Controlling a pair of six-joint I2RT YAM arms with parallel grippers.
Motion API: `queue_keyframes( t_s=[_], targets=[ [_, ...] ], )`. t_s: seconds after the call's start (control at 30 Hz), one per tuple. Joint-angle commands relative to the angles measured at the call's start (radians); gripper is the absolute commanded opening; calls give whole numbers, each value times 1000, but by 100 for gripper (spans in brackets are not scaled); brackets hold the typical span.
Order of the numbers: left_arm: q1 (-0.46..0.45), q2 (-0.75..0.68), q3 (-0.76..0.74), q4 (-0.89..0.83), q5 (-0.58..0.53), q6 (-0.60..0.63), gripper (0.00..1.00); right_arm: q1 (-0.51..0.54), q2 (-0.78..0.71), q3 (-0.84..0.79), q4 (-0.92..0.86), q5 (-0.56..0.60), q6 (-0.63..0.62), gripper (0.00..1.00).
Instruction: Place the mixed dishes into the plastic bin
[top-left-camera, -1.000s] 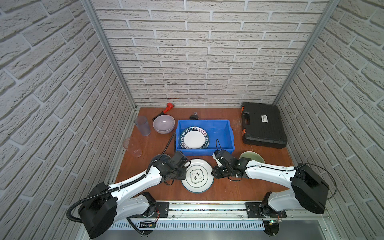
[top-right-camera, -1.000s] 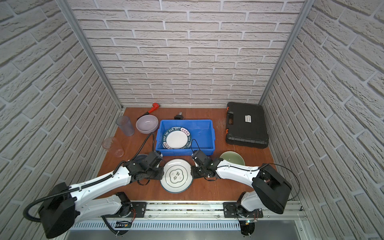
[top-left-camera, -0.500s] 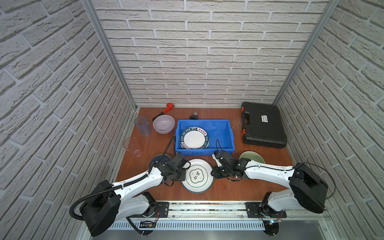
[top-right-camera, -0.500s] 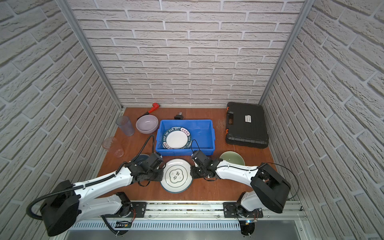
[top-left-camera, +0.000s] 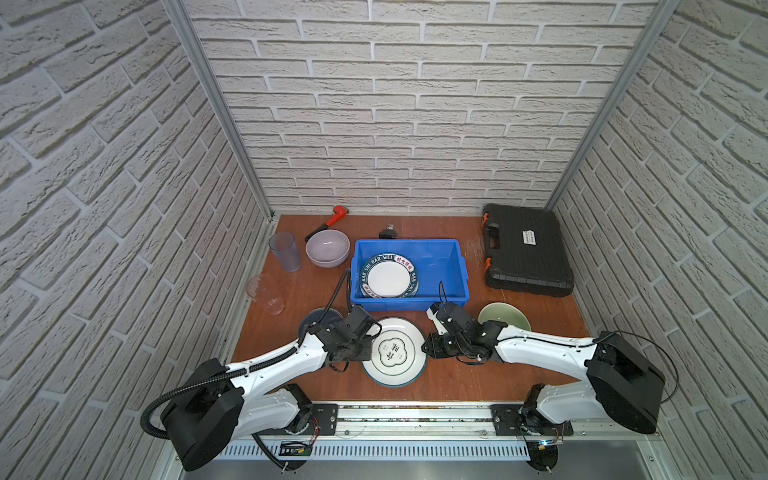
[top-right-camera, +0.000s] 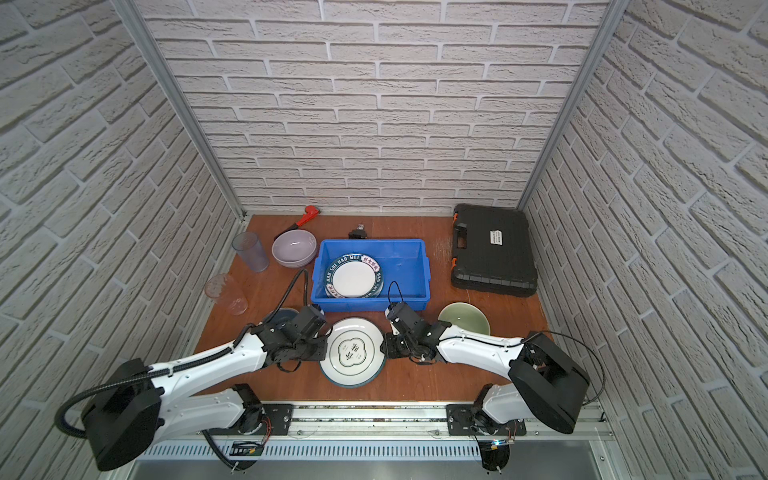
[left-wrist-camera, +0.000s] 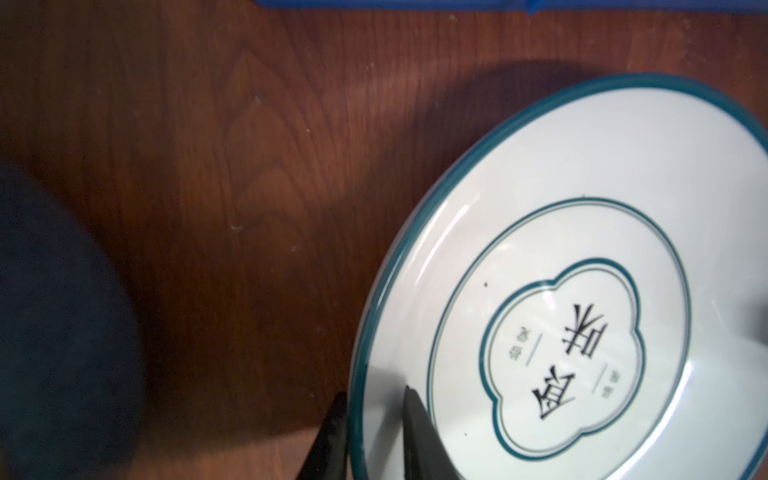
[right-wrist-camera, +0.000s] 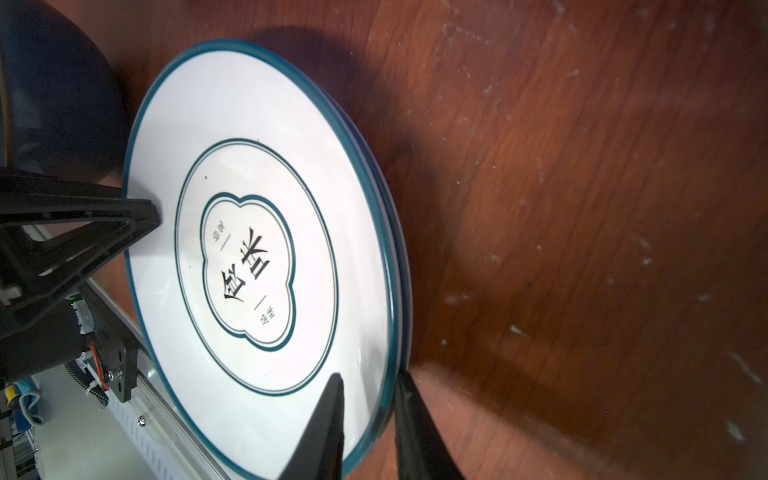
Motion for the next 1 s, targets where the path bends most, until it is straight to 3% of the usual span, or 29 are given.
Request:
queue_keyframes(
  t_s=[0.0,0.3,0.97],
  targets=[
    [-12,17,-27,82,58,-7,23,15,-4,-38,217,-102,41,24],
    [-12,23,-31,112,78,-13,24,14,-49,-97,348,-140,72,24],
    [-12,38,-21,166,95,-28,30,13,-67,-85,364,-156,68,25]
  ],
)
